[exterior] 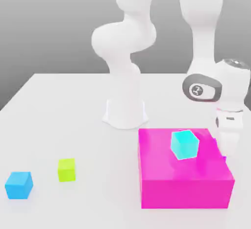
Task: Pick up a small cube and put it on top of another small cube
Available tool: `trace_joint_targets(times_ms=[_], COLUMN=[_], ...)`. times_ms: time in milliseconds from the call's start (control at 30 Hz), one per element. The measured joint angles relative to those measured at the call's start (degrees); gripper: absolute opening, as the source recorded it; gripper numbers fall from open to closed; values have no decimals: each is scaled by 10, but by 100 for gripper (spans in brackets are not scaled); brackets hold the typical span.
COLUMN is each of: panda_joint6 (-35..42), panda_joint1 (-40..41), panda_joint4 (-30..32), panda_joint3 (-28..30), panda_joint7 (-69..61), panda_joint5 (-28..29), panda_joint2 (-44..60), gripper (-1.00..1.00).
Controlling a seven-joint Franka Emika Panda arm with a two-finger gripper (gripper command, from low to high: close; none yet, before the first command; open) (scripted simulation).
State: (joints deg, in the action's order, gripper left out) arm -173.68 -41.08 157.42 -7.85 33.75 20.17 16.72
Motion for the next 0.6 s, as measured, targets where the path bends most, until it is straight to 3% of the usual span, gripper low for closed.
trace_joint_targets(times_ms=[133,300,600], panda_joint6=[44,113,167], panda_joint1=[50,69,201], panda_joint4=[13,22,-81], panda_joint3=[-66,-97,-34], panda_joint7=[-53,-133,-255], panda_joint5=[-71,-174,-153], panda_joint2=[-58,-136,-134], gripper=[-100,-100,-100])
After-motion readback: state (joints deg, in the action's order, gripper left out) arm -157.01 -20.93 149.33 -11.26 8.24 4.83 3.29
